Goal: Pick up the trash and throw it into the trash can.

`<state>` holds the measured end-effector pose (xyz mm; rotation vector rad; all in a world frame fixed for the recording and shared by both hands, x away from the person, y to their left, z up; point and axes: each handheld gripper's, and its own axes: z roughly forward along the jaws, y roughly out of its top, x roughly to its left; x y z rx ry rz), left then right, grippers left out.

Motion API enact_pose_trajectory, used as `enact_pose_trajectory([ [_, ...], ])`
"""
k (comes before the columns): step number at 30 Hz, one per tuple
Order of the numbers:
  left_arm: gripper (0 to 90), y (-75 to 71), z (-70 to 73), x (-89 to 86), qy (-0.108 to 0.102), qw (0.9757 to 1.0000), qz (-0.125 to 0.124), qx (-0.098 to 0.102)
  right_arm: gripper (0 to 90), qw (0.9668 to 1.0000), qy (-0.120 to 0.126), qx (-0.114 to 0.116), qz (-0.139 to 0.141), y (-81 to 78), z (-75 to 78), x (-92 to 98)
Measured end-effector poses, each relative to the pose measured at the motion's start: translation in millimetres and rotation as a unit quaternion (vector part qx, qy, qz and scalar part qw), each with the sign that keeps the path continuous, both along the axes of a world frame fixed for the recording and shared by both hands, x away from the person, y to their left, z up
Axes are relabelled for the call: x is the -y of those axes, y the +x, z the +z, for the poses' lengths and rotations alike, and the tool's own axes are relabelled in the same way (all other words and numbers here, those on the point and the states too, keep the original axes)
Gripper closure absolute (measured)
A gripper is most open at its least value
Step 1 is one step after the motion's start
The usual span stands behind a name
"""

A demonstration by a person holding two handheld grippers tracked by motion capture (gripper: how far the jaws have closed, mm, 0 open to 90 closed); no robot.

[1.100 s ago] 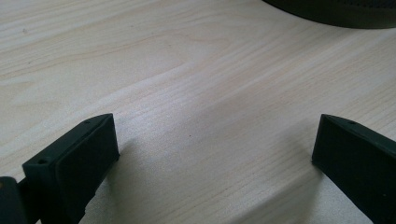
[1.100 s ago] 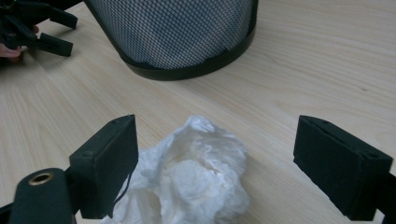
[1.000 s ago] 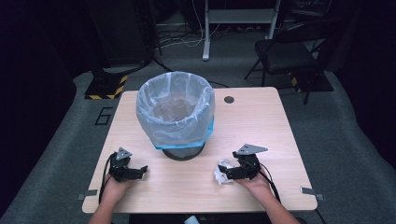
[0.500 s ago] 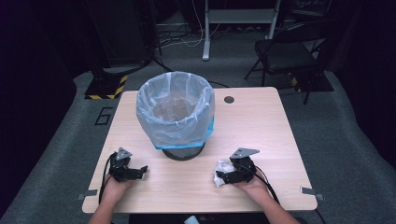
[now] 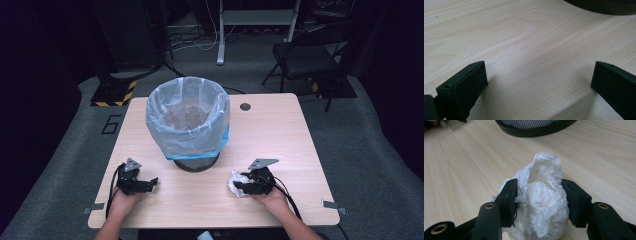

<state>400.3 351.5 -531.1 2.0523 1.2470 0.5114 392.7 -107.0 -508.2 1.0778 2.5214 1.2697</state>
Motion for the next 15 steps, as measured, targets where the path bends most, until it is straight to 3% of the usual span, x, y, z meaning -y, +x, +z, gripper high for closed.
enact_pose_trajectory([
  [8,0.1,-0.1,0.1,0.0,0.001,1.0,0.0,0.0,49.2,0.9999,0.013,0.007,-0.003,0.9,11.3,6.0],
  [15,0.1,-0.5,-0.1,0.3,-0.001,1.0,0.0,-0.001,49.7,0.9998,0.005,0.016,0.004,1.0,22.9,8.0],
])
